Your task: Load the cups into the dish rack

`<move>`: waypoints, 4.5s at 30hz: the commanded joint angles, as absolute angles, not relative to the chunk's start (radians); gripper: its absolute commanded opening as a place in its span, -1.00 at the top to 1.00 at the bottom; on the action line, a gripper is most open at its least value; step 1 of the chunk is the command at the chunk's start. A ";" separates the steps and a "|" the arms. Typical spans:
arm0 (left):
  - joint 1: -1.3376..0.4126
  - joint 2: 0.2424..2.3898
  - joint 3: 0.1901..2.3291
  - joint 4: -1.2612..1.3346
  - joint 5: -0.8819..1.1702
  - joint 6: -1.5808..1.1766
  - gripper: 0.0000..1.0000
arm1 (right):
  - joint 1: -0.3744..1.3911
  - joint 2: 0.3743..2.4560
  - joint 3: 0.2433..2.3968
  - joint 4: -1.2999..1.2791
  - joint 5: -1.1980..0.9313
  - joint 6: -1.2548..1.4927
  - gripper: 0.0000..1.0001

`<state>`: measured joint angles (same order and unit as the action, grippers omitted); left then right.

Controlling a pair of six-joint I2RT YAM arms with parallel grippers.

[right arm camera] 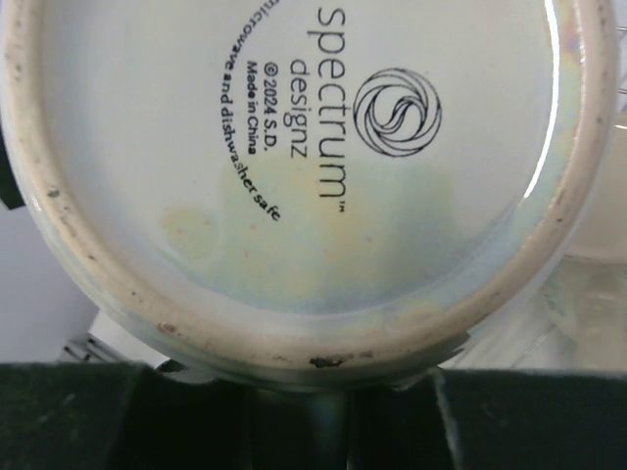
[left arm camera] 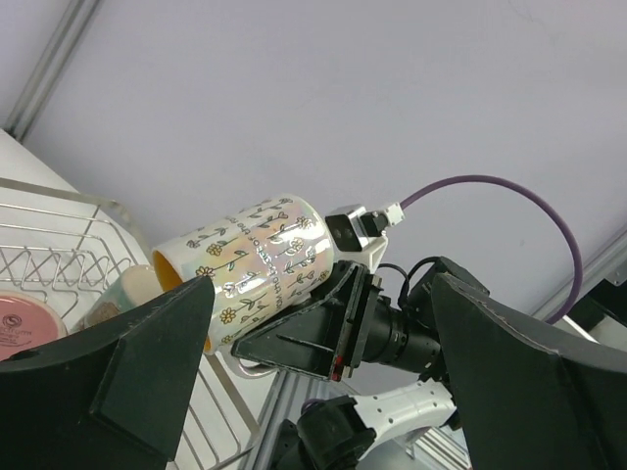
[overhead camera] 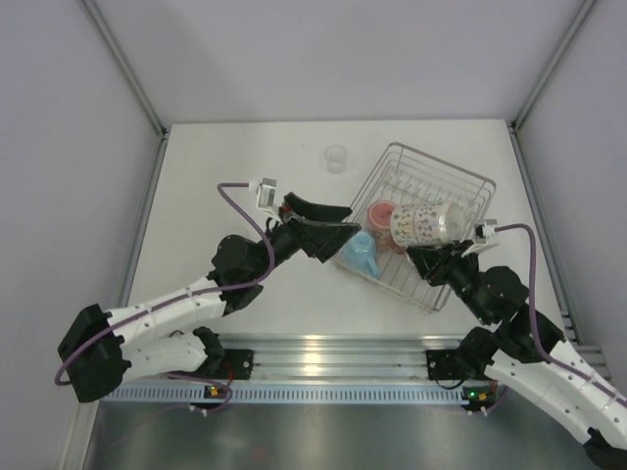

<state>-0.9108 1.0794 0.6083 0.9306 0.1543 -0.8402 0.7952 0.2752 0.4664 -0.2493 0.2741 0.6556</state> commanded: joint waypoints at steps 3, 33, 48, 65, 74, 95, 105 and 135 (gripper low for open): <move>-0.914 1.020 0.584 0.920 0.103 -0.789 -0.96 | 0.788 0.287 0.583 -0.311 0.345 0.509 1.00; -0.913 0.813 0.529 0.770 0.029 -0.693 -0.97 | 0.792 0.534 0.572 -0.489 0.310 0.399 1.00; -0.913 0.721 0.505 0.744 0.015 -0.692 -0.97 | 0.795 0.486 0.520 -0.563 0.368 0.581 0.31; -0.913 0.733 0.514 0.741 0.021 -0.701 -0.97 | 0.807 0.531 0.548 -0.686 0.442 0.736 0.51; -0.913 0.762 0.532 0.741 0.023 -0.699 -0.96 | 0.813 0.508 0.509 -0.640 0.399 0.723 0.49; -0.913 1.144 0.859 0.342 0.055 -0.647 -0.74 | 0.884 0.391 0.422 -0.390 0.495 0.477 1.00; -0.913 1.337 0.991 0.304 0.150 -0.632 -0.37 | 0.925 0.373 0.410 -0.374 0.494 0.456 1.00; -0.914 1.718 1.335 -0.055 0.322 -0.543 0.63 | 1.040 0.494 0.448 -0.406 0.589 0.491 0.88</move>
